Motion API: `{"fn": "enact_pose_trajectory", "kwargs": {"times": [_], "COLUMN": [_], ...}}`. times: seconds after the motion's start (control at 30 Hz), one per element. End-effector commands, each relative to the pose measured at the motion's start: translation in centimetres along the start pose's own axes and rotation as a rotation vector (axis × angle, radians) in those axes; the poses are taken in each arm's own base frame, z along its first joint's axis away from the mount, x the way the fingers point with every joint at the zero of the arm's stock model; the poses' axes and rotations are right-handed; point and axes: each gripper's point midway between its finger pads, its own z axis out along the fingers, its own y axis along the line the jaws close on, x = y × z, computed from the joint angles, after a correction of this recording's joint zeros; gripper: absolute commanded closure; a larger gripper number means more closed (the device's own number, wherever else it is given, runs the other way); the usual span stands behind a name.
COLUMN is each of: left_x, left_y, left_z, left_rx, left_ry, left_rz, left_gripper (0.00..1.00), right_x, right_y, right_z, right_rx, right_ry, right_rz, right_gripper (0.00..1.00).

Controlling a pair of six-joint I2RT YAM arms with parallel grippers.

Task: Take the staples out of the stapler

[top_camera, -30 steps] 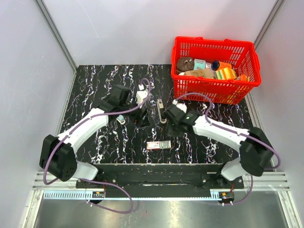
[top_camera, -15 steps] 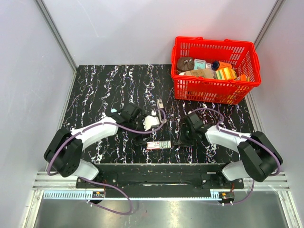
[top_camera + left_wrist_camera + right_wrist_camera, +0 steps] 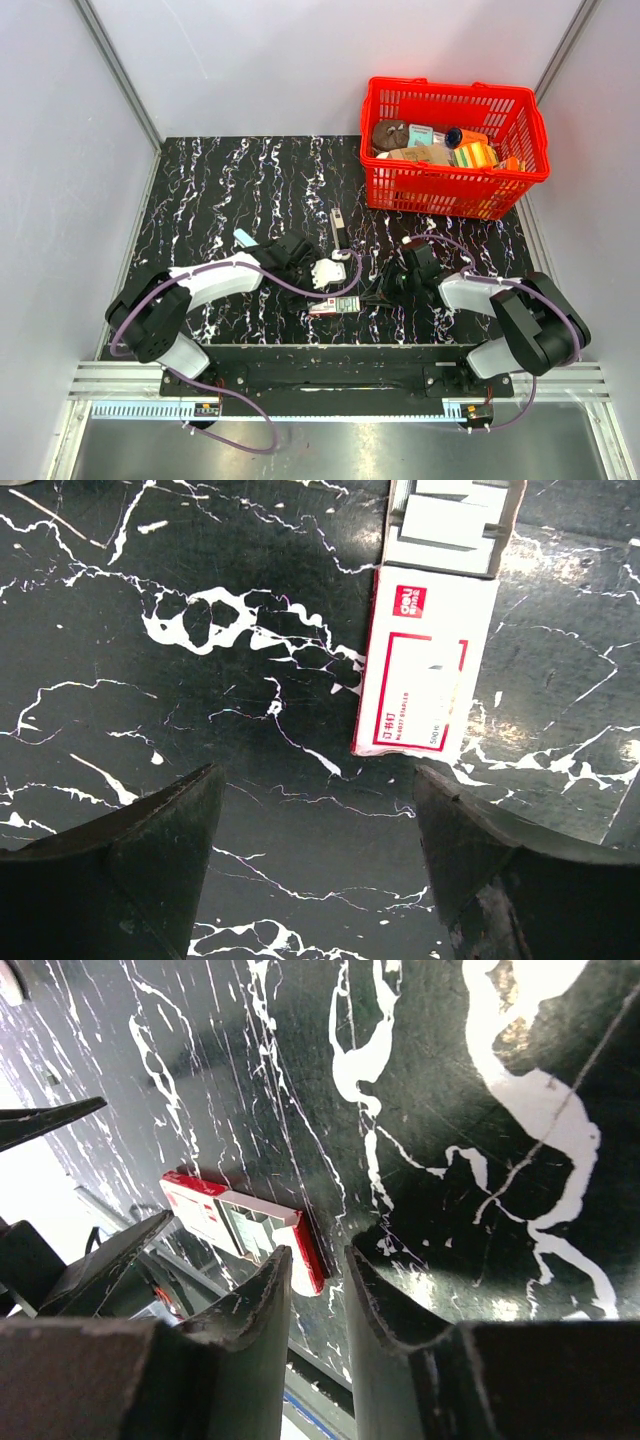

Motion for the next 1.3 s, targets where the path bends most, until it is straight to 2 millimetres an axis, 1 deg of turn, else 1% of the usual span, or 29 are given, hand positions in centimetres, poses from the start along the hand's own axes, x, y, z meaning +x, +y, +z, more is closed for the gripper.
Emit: {"fn": "enact_pose_trajectory", "kwargs": {"times": [0.0, 0.3, 0.5, 0.77, 0.83, 1.0, 1.27], "left_x": [-0.5, -0.9, -1.3, -1.6, -1.8, -2.1, -1.9], "left_y": [0.9, 0.7, 0.4, 0.5, 0.6, 0.7, 0.6], "left_z": [0.4, 0.5, 0.7, 0.9, 0.9, 1.1, 1.1], "left_rx": [-0.047, -0.052, -0.047, -0.052, -0.053, -0.052, -0.056], "left_ry": [-0.007, -0.003, -0.002, 0.0, -0.002, -0.003, 0.002], "left_rz": [0.031, 0.024, 0.032, 0.031, 0.03, 0.027, 0.029], "left_gripper": [0.2, 0.2, 0.2, 0.2, 0.2, 0.2, 0.2], "right_x": [0.2, 0.8, 0.6, 0.4, 0.5, 1.4, 2.5], "right_y": [0.8, 0.3, 0.6, 0.5, 0.7, 1.5, 2.5], "right_z": [0.3, 0.7, 0.7, 0.7, 0.8, 1.6, 2.7], "right_rx": [-0.072, -0.084, -0.093, -0.069, -0.073, -0.059, -0.066], "right_ry": [0.013, 0.036, 0.028, 0.029, 0.03, 0.052, 0.077], "right_rz": [0.018, 0.042, 0.031, 0.005, -0.002, -0.044, -0.066], "right_gripper": [0.68, 0.74, 0.78, 0.81, 0.81, 0.82, 0.83]}}
